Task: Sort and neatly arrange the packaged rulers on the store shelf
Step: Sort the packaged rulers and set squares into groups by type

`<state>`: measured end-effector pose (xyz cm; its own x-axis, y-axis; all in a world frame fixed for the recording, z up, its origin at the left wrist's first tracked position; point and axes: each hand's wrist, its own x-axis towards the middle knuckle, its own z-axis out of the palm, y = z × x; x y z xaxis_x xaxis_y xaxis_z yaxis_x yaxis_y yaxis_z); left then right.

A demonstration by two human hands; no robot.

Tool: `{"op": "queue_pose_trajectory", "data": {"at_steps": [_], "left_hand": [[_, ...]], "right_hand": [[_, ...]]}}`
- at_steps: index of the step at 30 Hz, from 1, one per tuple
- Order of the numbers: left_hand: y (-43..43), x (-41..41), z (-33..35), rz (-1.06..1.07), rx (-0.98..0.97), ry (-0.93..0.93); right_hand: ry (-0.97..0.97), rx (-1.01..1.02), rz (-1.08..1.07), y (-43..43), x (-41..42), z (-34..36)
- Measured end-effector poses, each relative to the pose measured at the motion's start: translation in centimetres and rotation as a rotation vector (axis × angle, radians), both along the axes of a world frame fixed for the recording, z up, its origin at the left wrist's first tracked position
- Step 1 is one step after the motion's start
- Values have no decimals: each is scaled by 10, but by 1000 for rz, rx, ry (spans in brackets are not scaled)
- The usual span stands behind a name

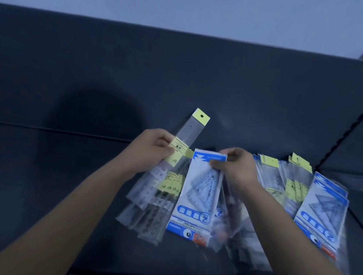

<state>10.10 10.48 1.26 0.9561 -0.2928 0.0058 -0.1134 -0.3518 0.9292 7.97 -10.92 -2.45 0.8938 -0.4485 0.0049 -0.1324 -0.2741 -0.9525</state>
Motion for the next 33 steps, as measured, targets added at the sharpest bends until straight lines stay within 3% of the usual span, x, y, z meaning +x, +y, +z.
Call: {"op": "queue_pose_trajectory", "data": {"at_steps": [3,7,15,19,28,33], "left_hand": [[-8,1,6,-38,4,-51],[-19,-3,10,-56,-17,-79],[-42,-3,18,-45,-96,-76],[-73,-12,24,-108,-155,-28],[-234,-63,36,-307,-138,-76],[-360,-107,19,-292,-118,-54]], "right_hand": [[-17,-120,-12,-7,-5,9],[-33,-44,-15,-12,-11,19],[-47,487,-141,-35,-28,29],[-56,654,-151,-67,-45,32],[-215,901,-219,-220,-127,32],[-161,730,-234,-338,-185,14]]}}
